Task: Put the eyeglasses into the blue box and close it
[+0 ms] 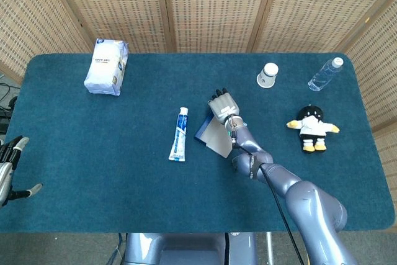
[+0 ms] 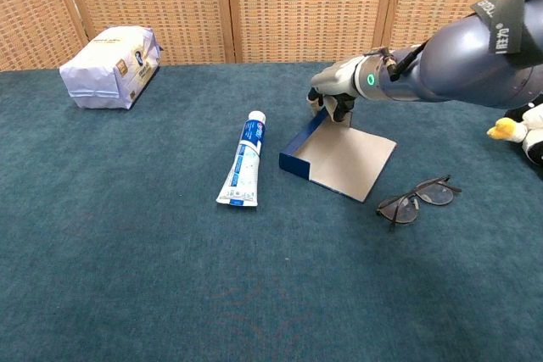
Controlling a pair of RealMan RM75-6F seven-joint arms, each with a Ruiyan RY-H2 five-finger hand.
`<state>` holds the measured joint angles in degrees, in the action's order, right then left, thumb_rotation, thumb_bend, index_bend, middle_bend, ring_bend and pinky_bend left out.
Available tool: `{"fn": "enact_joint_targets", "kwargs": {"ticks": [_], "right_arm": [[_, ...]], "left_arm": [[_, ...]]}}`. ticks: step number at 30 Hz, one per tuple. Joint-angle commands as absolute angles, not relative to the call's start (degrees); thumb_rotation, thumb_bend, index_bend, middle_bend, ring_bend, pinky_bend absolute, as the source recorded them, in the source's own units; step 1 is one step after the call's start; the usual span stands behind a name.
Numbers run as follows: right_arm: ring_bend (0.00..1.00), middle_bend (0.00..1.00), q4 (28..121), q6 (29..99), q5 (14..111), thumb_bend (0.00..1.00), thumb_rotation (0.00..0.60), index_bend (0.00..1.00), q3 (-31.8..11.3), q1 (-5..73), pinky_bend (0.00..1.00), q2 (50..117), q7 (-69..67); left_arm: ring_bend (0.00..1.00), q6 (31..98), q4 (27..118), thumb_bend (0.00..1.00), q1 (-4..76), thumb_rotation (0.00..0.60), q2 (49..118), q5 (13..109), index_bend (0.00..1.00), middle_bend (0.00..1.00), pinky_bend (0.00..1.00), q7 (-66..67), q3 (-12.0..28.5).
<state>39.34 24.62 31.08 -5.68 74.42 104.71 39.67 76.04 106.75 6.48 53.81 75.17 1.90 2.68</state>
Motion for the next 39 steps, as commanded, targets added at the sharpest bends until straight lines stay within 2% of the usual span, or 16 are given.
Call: {"fn": "enact_joint_targets", "kwargs": {"ticks": [1,7,15,20,24,27,29,33,36,37,39], "right_arm": [[0.0,0.26,44.52,27.13,29.23,1.0,0.6,0.36,-2.83,74.26,0.08,100.96,43.23],[0.0,0.28,54.28,28.22,27.02,1.0,0.6,0.38,1.33,74.37,0.08,94.76,46.75],[0.0,0.28,67.76,34.29,27.29,1.0,0.6,0.38,5.62,74.21,0.08,87.78,48.56],[0.0,0.22,71.64,39.1,29.37,1.0,0.6,0.38,5.17,73.15,0.08,85.36,47.14],[0.0,0.2,74.04,39.9,29.91,1.0,0.6,0.38,4.64,72.52,0.08,82.59,45.77],[0.0,0.11,77.14,42.04,31.79,1.0,0.6,0.35,3.18,71.15,0.08,79.68,42.87],[0.0,0.03,79.1,44.2,35.18,0.87,0.6,0.33,1.88,69.47,0.08,77.99,39.73],[0.0,0.0,84.23,50.24,49.76,0.39,0.6,0.3,0.47,63.18,0.08,73.47,28.66],[0.0,0.0,86.11,55.7,63.6,0.2,0.6,0.28,2.05,57.92,0.08,70.85,19.55],[0.0,0.0,85.69,58.8,69.53,0.18,0.6,0.28,3.2,55.85,0.08,70.4,16.11],[0.0,0.0,84.18,62.03,75.55,0.16,0.6,0.28,4.6,53.78,0.08,70.35,12.55]], "left_arm": [[0.0,76.16,106.8,0.1,6.43,0.6,53.79,75.41,0.0,0.0,0.0,1.8,2.57],[0.0,76.32,106.97,0.1,6.32,0.6,53.68,76.33,0.0,0.0,0.0,1.59,2.15],[0.0,77.25,107.4,0.1,5.89,0.6,53.66,77.8,0.0,0.0,0.0,1.72,1.56],[0.0,77.65,107.5,0.1,5.69,0.6,53.7,78.68,0.0,0.0,0.0,1.85,1.19],[0.0,77.96,107.56,0.1,5.53,0.6,53.68,79.26,0.0,0.0,0.0,1.85,0.94],[0.0,78.31,107.65,0.1,5.37,0.6,53.69,79.89,0.0,0.0,0.0,1.86,0.73],[0.0,78.31,107.64,0.1,5.35,0.6,53.69,80.18,0.0,0.0,0.0,1.82,0.59],[0.0,78.28,107.7,0.1,5.36,0.6,53.65,80.6,0.0,0.0,0.0,1.71,0.41],[0.0,78.35,107.87,0.1,5.36,0.6,53.6,81.24,0.0,0.0,0.0,1.79,0.19],[0.0,78.45,107.95,0.1,5.31,0.6,53.59,81.62,0.0,0.0,0.0,1.83,0.05],[0.0,78.63,108.01,0.1,5.21,0.6,53.59,82.07,0.0,0.0,0.0,1.89,-0.14]]}}
